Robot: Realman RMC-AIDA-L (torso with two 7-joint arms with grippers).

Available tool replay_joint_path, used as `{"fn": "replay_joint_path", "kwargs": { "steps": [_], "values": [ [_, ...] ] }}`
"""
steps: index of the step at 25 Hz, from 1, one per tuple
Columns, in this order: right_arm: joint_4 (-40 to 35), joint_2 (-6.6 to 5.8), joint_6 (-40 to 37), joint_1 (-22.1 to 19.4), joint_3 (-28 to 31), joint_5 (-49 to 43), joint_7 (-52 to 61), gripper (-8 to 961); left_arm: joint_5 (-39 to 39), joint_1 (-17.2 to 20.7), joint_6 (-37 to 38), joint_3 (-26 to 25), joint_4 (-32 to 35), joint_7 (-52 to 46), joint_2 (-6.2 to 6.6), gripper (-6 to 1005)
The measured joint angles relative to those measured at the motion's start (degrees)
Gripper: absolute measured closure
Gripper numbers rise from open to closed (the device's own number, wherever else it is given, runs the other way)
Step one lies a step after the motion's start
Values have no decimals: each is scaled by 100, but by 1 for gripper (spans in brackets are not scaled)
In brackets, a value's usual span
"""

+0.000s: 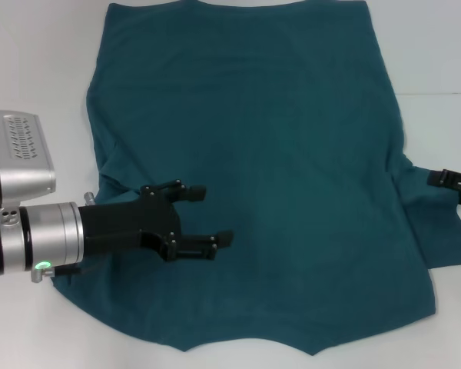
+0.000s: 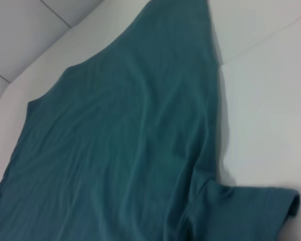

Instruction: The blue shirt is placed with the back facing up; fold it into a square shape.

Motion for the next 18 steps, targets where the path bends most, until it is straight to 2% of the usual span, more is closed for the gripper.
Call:
{"fn": "replay_joint_path", "kwargs": {
  "steps": [8,11,18],
  "values": [
    [433,43,94,-23,10,673,-437,48,10,15,-4,-16,-33,0,0,62],
    [631,57,170,-84,18,1123,-834,212,11,18,-3,-19,-33,-4,0,63],
    [738,72,218,-137,20,1287,-965,363,11,37,0,-32,-28,-41,0,62]
  ]
}}
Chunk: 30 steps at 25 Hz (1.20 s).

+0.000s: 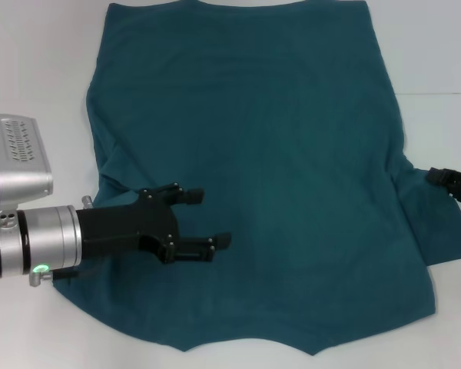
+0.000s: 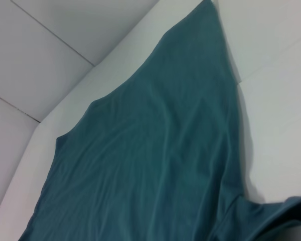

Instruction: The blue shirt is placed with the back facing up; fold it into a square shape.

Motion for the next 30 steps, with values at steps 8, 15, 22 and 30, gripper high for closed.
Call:
{"fn": "replay_joint_path", "kwargs": {
  "steps": [8,15,22,30],
  "values": [
    [36,39,76,-34,65,68,-138,647,8,7,0,7,-6,-17,0,63],
    [54,60,77,-61,403,77,-376,917,-10,2,31,-10,-5,-29,0,62],
    [31,-2,176,-48,572,80,-656,950,-41,-7,35,-13,-5,-98,0,62],
    [22,-193,414,85,443,22,-932,950,-44,-23,-7,-12,-8,-194,0,62]
  ]
}}
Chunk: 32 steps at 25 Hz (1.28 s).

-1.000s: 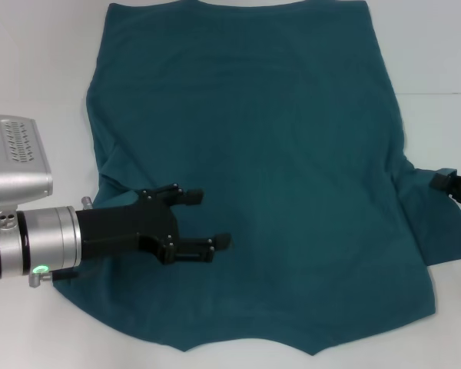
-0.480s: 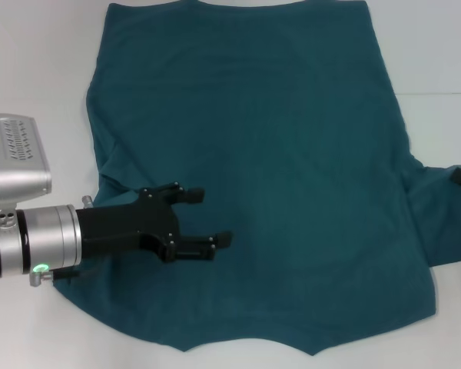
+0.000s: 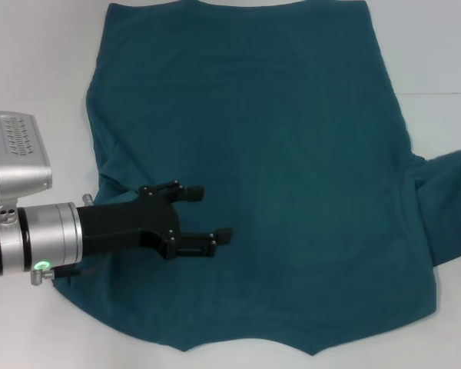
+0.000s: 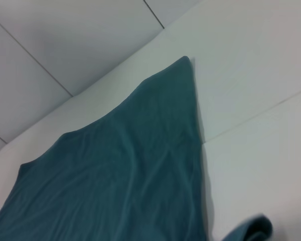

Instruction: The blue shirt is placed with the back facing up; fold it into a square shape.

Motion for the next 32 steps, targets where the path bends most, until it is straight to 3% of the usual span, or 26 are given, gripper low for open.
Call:
{"fn": "replay_joint_path", "kwargs": {
  "steps": [11,24,32],
  "values": [
    [-34,-46,10,163,-70,0,-607,949,0,30,-5,-17,-7,-49,0,62],
    [-37,-183,304,300,-466,-6,-715,950,-2,16,-5,-17,-7,-65,0,63],
    [-46,-265,-268,196,-470,-6,-575,950,-1,-1,-78,-17,-6,-147,0,62]
  ]
}}
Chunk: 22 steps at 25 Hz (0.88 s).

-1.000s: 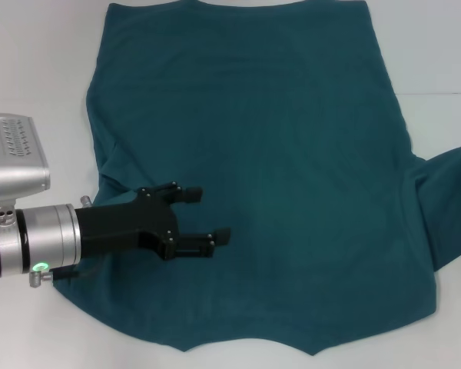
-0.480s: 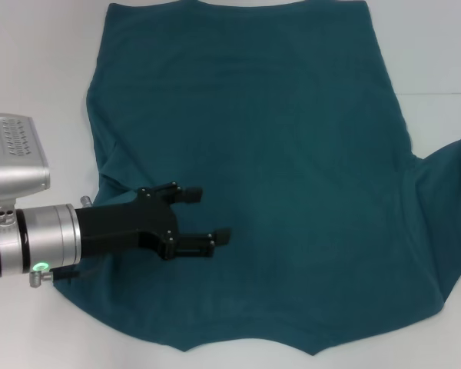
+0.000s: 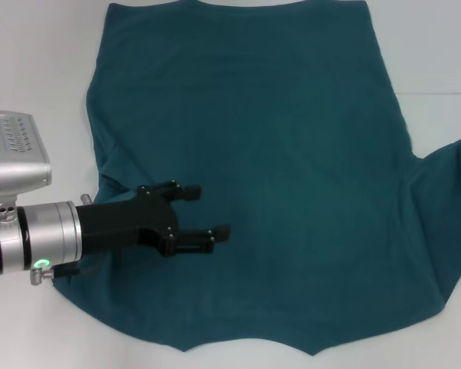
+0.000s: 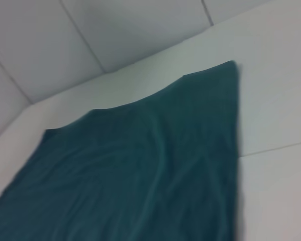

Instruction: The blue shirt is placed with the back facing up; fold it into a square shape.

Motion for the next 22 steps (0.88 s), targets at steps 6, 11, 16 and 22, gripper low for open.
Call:
{"fn": "replay_joint_path", "kwargs": {
  "steps": [6,11,16,22],
  "values": [
    [-122,-153,-729,-21,-195,-347,996,950,0,4,-14,-7,17,-66,0,63],
    [-540,-104,-974,75,-254,-532,1923,950,-1,5,-19,-21,20,-110,0,63],
    [-600,-146,-995,249,-327,-537,2343,949,-4,-5,-64,-33,20,-129,0,63],
    [-580,-134,-992,448,-462,-541,2496,949,-9,-5,-162,-41,5,-141,0,62]
  ]
}}
